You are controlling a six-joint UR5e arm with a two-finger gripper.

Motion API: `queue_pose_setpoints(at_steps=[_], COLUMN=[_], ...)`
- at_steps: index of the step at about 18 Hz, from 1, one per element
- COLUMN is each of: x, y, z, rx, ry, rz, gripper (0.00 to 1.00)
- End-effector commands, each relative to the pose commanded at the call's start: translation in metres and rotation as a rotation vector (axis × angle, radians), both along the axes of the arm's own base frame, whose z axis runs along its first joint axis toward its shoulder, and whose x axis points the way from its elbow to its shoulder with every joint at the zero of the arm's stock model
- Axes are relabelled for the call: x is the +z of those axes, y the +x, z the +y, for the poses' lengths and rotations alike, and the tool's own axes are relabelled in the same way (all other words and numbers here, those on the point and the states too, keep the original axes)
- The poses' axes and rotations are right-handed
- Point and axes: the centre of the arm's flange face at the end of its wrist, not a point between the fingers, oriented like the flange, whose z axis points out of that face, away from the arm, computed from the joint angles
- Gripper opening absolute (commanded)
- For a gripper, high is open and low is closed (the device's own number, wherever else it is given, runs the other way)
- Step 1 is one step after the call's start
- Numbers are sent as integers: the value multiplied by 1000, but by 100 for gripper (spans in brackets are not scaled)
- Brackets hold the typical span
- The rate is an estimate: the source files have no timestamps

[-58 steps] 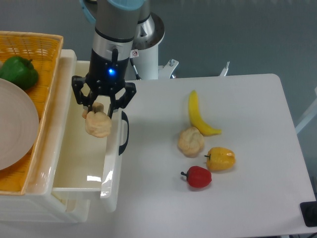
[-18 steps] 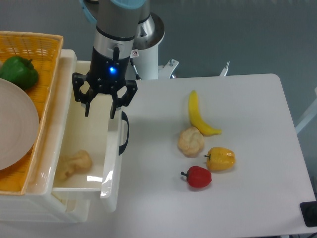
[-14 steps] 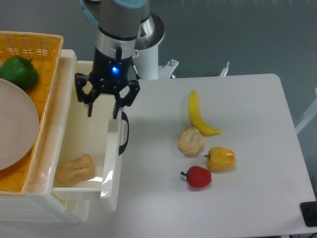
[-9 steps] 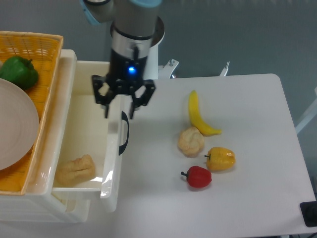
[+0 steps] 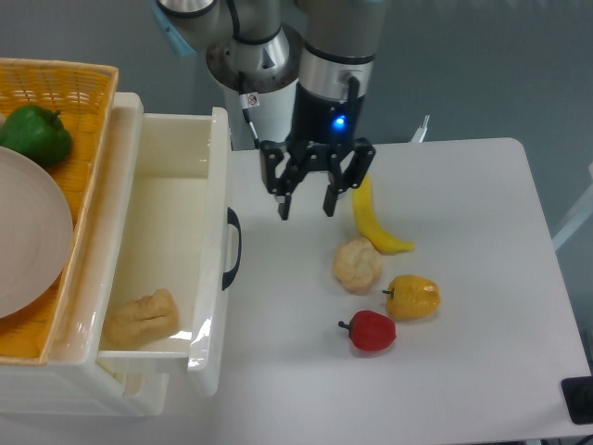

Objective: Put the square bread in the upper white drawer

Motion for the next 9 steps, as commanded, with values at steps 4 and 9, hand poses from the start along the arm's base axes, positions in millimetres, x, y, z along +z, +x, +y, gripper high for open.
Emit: queue_pose_setpoints(at_steps=[4, 9], x=[-14, -28], y=[-3, -11], z=[1, 6], rx=[-5, -28], ry=[-61, -77], rz=[22, 14], gripper=[100, 100])
